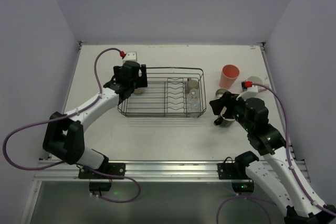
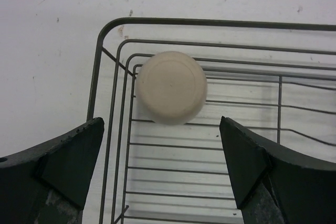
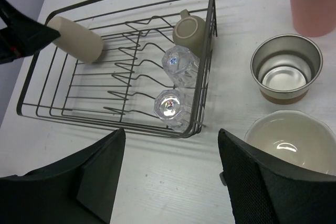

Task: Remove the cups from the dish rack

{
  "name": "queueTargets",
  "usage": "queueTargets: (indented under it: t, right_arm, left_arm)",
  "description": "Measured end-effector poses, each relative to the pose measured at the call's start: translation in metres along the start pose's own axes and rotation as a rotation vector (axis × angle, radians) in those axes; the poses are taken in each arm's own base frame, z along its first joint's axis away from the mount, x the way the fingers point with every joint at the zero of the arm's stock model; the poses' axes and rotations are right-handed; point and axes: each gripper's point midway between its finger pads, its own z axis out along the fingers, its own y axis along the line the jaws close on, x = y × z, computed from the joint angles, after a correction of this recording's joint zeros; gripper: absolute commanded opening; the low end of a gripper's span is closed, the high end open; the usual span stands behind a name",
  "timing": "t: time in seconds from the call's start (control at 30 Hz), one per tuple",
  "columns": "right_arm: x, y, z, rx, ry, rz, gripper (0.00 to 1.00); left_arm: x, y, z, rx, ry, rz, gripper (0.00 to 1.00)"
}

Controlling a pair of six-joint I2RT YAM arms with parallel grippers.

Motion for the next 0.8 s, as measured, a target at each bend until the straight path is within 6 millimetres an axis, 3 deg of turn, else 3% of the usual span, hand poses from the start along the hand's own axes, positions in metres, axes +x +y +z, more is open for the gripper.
queueTargets:
  t: [0.13,0.3,0.5,0.6,0.7,0.8]
  right_arm:
    - [0.007,0.006,0.0,-0.045,0.027,0.0,0.74]
    - [0.013,0.013,0.001,-0.088,0.049,0.0,0.74]
    - [0.012,0.021,0.0,-0.128,0.054,0.0,0.74]
    - [0.01,0.023,-0.001,-0.138,0.051,0.0,0.76]
    - [0.005,0.03,-0.004,-0.167,0.04,0.007,0.79]
    - [0.0,0.048,-0.007,-0.253,0.032,0.038,0.83]
  left_arm:
    - [-0.007,0.005,0.026,-0.031,0.006,-0.017,0.91]
    - [-0.012,-0.002,0.043,-0.012,0.005,-0.025,0.86]
    - [-0.007,-0.011,0.054,0.017,0.018,-0.025,0.64]
    - [-0.006,-0.013,0.055,0.026,0.02,-0.029,0.45]
    - [-0.005,-0.015,0.051,0.049,0.02,-0.033,0.38]
    - [-0.009,-0.018,0.032,0.105,0.007,-0.058,0.32]
